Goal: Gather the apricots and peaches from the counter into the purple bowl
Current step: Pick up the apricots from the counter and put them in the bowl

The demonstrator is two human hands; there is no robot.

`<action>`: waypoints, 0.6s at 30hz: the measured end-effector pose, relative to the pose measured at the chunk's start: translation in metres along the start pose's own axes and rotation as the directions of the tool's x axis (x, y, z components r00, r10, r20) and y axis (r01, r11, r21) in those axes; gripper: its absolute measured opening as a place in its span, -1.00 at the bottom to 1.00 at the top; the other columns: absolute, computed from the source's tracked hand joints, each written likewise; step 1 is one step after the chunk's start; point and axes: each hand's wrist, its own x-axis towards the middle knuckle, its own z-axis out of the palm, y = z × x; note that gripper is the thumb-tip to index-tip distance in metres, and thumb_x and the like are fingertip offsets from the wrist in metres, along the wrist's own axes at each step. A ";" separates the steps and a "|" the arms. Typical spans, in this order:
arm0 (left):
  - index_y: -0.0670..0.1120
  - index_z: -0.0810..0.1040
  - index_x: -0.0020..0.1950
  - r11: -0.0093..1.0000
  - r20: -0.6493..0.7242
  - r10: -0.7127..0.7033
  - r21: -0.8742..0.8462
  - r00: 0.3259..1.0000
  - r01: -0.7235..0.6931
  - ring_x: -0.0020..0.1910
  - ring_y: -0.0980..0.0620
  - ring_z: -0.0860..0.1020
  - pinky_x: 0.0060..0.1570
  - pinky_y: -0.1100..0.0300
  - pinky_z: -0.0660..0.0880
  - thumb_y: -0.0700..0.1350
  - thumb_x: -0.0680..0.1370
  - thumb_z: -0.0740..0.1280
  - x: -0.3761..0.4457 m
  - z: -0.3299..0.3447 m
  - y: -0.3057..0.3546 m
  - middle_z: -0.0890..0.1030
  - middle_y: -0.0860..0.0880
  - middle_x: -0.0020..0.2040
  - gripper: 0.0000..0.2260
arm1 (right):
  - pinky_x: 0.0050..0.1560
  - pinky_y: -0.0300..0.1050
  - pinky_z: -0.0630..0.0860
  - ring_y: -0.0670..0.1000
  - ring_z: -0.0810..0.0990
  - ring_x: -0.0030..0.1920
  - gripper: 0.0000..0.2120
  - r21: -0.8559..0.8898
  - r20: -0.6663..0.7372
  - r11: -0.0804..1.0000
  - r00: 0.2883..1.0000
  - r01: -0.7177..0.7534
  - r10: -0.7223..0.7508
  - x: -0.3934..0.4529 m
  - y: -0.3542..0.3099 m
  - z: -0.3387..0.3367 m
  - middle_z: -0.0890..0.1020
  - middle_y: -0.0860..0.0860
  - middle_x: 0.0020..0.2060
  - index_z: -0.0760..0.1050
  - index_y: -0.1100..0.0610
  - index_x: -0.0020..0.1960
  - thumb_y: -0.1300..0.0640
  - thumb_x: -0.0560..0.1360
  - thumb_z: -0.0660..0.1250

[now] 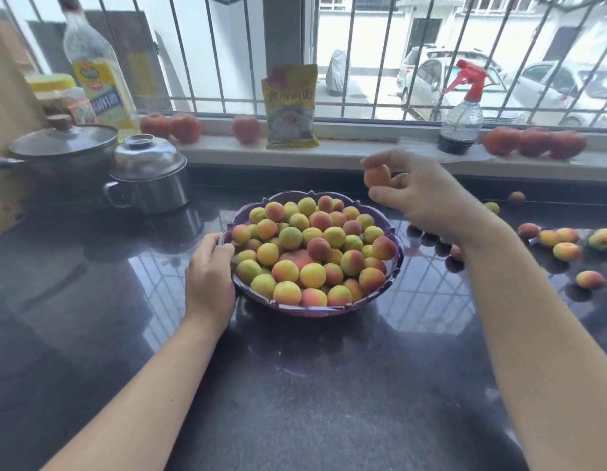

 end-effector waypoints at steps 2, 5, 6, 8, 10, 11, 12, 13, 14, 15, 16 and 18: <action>-0.02 0.63 -0.09 1.000 -0.001 -0.002 0.006 1.000 0.002 -0.12 0.00 0.54 -0.07 0.01 0.45 0.00 0.49 0.21 0.000 -0.001 -0.001 0.64 0.07 -0.18 -0.78 | -0.04 -0.24 0.53 -0.09 0.58 0.08 -0.64 -0.059 0.079 0.998 0.997 0.028 -0.023 0.003 -0.005 0.008 0.55 -0.07 0.18 0.50 -0.13 0.36 0.15 0.62 0.35; 0.02 0.64 -0.11 1.000 0.012 -0.010 -0.002 1.000 0.010 -0.10 -0.02 0.55 -0.04 -0.03 0.46 0.00 0.49 0.22 0.002 0.000 -0.003 0.65 0.07 -0.18 -0.79 | 0.09 -0.11 0.57 -0.03 0.54 0.15 -0.68 -0.196 0.158 0.978 0.986 0.075 -0.043 0.005 -0.003 0.023 0.49 -0.08 0.22 0.52 -0.13 0.37 0.08 0.65 0.29; 0.03 0.64 -0.12 1.000 0.013 -0.012 -0.005 1.000 0.012 -0.10 -0.02 0.55 -0.04 -0.03 0.46 0.00 0.50 0.22 0.003 0.000 -0.003 0.65 0.07 -0.18 -0.80 | 0.10 -0.10 0.56 -0.02 0.53 0.16 -0.67 -0.234 0.172 0.969 0.984 0.083 -0.043 0.005 -0.002 0.027 0.50 -0.08 0.21 0.51 -0.12 0.39 0.10 0.64 0.30; 0.03 0.64 -0.11 1.000 0.011 -0.012 -0.006 1.000 0.012 -0.10 -0.02 0.55 -0.03 -0.03 0.47 0.00 0.49 0.22 0.003 -0.001 -0.003 0.65 0.08 -0.19 -0.80 | -0.03 -0.17 0.56 -0.01 0.54 0.13 -0.63 -0.270 0.157 0.960 0.987 0.076 -0.034 0.005 0.000 0.031 0.54 -0.05 0.18 0.46 -0.07 0.42 0.11 0.63 0.33; 0.02 0.64 -0.09 1.000 0.013 -0.010 -0.003 1.000 0.010 -0.09 -0.02 0.56 -0.03 -0.03 0.48 0.00 0.49 0.22 0.003 -0.001 -0.004 0.65 0.08 -0.19 -0.79 | -0.21 -0.26 0.54 0.00 0.57 0.06 -0.64 -0.266 0.128 0.963 0.992 0.046 -0.012 0.006 0.002 0.033 0.56 -0.06 0.12 0.44 -0.05 0.38 0.06 0.61 0.37; 0.02 0.64 -0.08 1.000 0.015 -0.010 -0.008 1.000 0.011 -0.09 -0.02 0.56 -0.03 -0.02 0.48 0.01 0.49 0.22 0.003 -0.001 -0.004 0.65 0.07 -0.18 -0.79 | -0.26 -0.27 0.55 -0.03 0.58 0.02 -0.67 -0.268 0.124 0.963 0.992 0.034 0.000 0.006 0.003 0.033 0.56 -0.07 0.08 0.46 -0.06 0.35 0.02 0.60 0.37; 0.01 0.65 -0.08 1.000 0.017 -0.008 -0.015 1.000 0.008 -0.10 -0.02 0.56 -0.04 -0.01 0.47 0.00 0.49 0.22 0.002 -0.001 -0.003 0.65 0.07 -0.18 -0.78 | -0.28 -0.26 0.55 -0.05 0.57 -0.01 -0.70 -0.280 0.126 0.959 0.992 0.029 0.006 0.006 0.003 0.033 0.56 -0.08 0.05 0.48 -0.08 0.32 -0.02 0.60 0.37; 0.01 0.65 -0.08 1.000 0.018 -0.004 -0.018 1.000 0.004 -0.11 -0.01 0.55 -0.07 0.02 0.46 0.00 0.49 0.21 0.001 0.000 -0.002 0.65 0.07 -0.18 -0.78 | -0.28 -0.25 0.55 -0.07 0.57 -0.03 -0.72 -0.298 0.132 0.954 0.991 0.032 0.008 0.006 0.002 0.033 0.57 -0.08 0.04 0.51 -0.09 0.30 -0.04 0.60 0.36; 0.00 0.65 -0.07 1.000 0.018 -0.001 -0.017 1.000 0.001 -0.12 0.00 0.55 -0.08 0.04 0.45 -0.01 0.49 0.21 0.001 0.000 -0.002 0.65 0.07 -0.18 -0.78 | -0.26 -0.25 0.55 -0.05 0.58 -0.02 -0.72 -0.312 0.134 0.949 0.991 0.039 0.003 0.007 0.002 0.033 0.59 -0.07 0.04 0.53 -0.09 0.30 -0.05 0.60 0.35; 0.00 0.65 -0.07 1.000 0.017 0.001 -0.015 1.000 0.000 -0.12 0.01 0.55 -0.10 0.05 0.44 -0.01 0.49 0.21 0.000 0.000 -0.001 0.65 0.08 -0.19 -0.78 | -0.23 -0.24 0.54 -0.03 0.59 0.00 -0.72 -0.323 0.129 0.945 0.992 0.046 -0.004 0.008 0.002 0.033 0.60 -0.06 0.04 0.55 -0.08 0.30 -0.05 0.61 0.34; 0.00 0.64 -0.07 1.000 0.016 0.001 -0.014 1.000 -0.001 -0.13 0.02 0.55 -0.11 0.06 0.44 -0.01 0.49 0.21 0.000 0.000 0.000 0.65 0.09 -0.19 -0.78 | -0.20 -0.24 0.52 -0.01 0.59 0.01 -0.72 -0.331 0.116 0.942 0.993 0.052 -0.014 0.008 0.002 0.033 0.61 -0.06 0.03 0.57 -0.06 0.31 -0.03 0.62 0.32; -0.01 0.64 -0.07 1.000 0.017 0.005 -0.014 1.000 -0.005 -0.13 0.02 0.54 -0.10 0.05 0.44 0.00 0.49 0.21 -0.001 0.000 0.001 0.64 0.08 -0.19 -0.77 | -0.13 -0.20 0.45 -0.01 0.56 0.04 -0.74 -0.326 0.082 0.944 0.996 0.055 -0.030 0.008 0.001 0.037 0.61 -0.05 0.02 0.59 -0.03 0.29 0.01 0.63 0.29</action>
